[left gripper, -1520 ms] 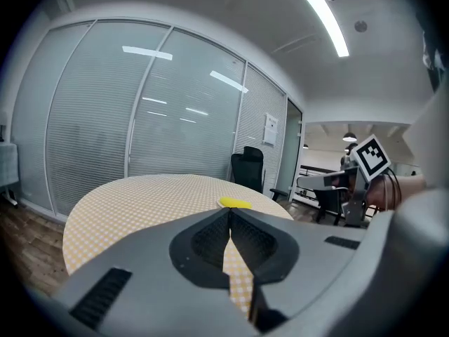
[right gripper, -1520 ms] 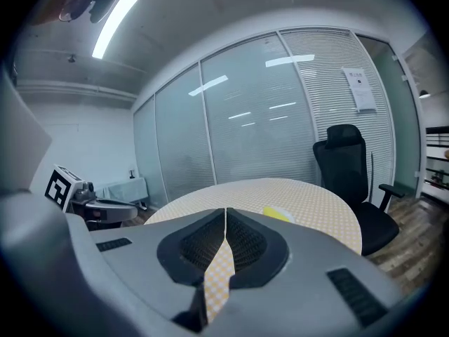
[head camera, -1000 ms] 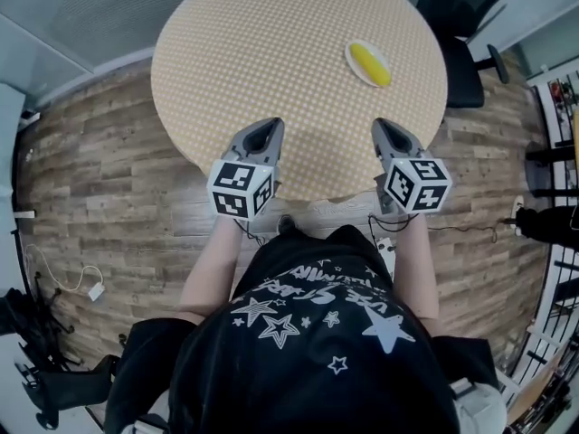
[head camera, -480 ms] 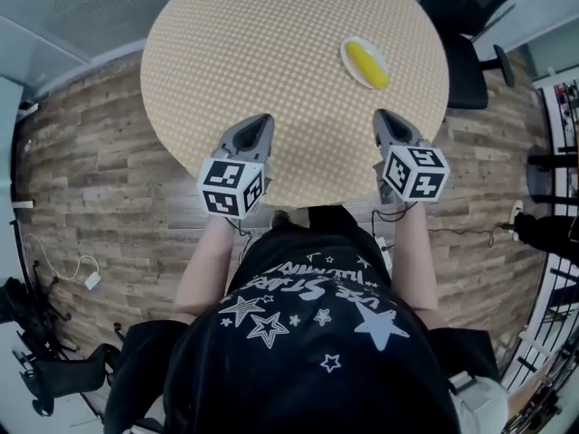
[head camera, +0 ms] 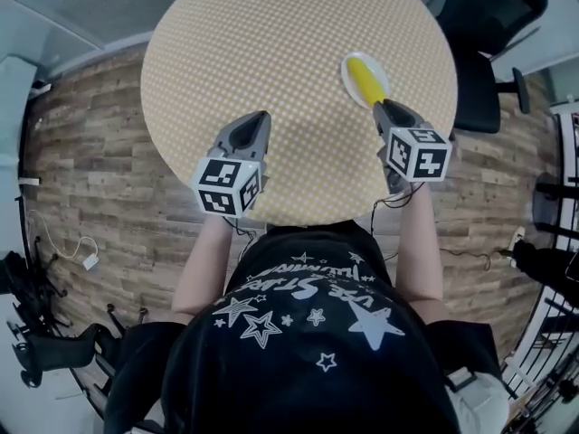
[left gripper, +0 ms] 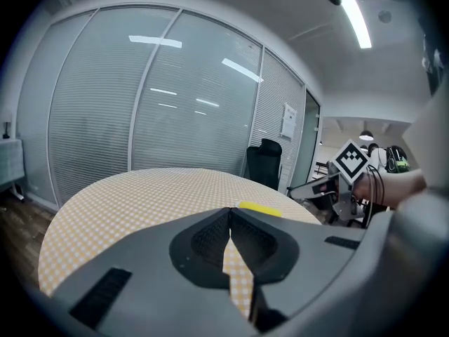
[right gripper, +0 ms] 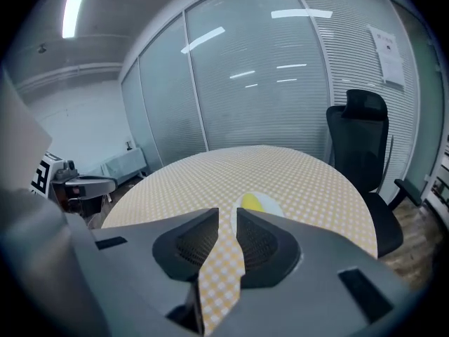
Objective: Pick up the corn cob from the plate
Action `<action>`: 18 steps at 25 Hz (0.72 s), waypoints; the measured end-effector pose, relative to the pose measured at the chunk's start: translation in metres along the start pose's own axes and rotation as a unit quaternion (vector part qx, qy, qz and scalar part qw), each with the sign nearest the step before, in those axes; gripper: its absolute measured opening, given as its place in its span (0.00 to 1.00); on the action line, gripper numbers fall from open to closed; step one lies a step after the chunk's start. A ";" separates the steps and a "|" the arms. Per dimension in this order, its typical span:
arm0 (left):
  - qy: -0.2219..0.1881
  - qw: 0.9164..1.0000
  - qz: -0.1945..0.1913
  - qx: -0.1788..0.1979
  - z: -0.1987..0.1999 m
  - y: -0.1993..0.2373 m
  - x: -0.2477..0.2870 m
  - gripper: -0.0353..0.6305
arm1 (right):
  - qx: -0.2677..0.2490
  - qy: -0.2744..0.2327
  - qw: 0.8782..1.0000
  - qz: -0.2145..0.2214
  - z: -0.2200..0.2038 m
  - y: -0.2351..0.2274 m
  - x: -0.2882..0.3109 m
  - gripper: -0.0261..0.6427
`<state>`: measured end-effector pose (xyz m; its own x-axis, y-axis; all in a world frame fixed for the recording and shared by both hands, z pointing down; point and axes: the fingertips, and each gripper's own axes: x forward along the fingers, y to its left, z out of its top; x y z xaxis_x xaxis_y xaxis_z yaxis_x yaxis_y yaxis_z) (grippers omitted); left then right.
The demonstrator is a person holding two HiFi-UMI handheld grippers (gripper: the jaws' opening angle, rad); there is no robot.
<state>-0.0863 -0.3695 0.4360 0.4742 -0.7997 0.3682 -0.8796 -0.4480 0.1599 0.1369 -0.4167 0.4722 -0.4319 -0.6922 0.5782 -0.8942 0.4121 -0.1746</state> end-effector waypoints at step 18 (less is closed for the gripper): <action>0.035 0.999 0.033 -0.014 -0.002 0.013 0.065 0.07 | -0.057 0.154 0.985 0.053 0.001 -0.043 0.104 0.45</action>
<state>-0.0672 -0.4261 0.4637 0.4125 -0.7965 0.4421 -0.9099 -0.3837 0.1577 0.1299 -0.5070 0.5391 -0.4502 -0.4365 0.7790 -0.8193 0.5488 -0.1660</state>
